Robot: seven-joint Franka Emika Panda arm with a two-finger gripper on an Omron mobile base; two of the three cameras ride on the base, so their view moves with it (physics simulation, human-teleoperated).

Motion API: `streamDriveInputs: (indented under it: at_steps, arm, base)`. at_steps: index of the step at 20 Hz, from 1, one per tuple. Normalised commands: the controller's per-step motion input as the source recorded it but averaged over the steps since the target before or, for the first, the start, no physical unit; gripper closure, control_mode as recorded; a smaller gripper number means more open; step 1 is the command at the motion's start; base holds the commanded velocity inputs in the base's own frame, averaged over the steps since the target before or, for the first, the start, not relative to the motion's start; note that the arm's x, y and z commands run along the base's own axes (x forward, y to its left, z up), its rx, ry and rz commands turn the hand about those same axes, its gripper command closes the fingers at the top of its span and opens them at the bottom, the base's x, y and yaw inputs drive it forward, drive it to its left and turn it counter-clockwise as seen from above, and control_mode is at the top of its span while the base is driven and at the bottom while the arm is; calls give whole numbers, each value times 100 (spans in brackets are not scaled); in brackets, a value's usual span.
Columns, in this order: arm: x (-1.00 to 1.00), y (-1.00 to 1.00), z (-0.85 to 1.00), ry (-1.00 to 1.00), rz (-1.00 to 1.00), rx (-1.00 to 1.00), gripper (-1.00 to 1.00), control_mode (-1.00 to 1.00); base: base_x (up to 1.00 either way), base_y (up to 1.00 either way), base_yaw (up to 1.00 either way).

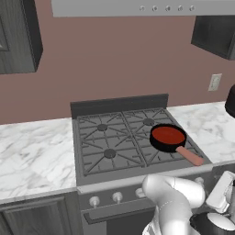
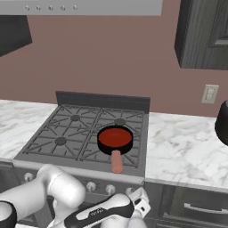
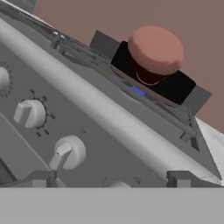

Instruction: Wait until the marinara sauce is simmered to a deep red color and then turn off the stove.

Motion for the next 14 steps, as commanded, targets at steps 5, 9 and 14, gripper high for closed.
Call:
streamDriveInputs:
  at_steps: [5, 9, 14]
  arm:
    - [0, 1, -21, -3, 0, -3, -100, -100]
    - [16, 0, -5, -4, 0, -3, -100, -100]
    - [26, 0, -11, -3, -1, -3, -100, -100]
  base:
    - [0, 0, 0]
    - [0, 0, 0]
    - [0, 0, 0]
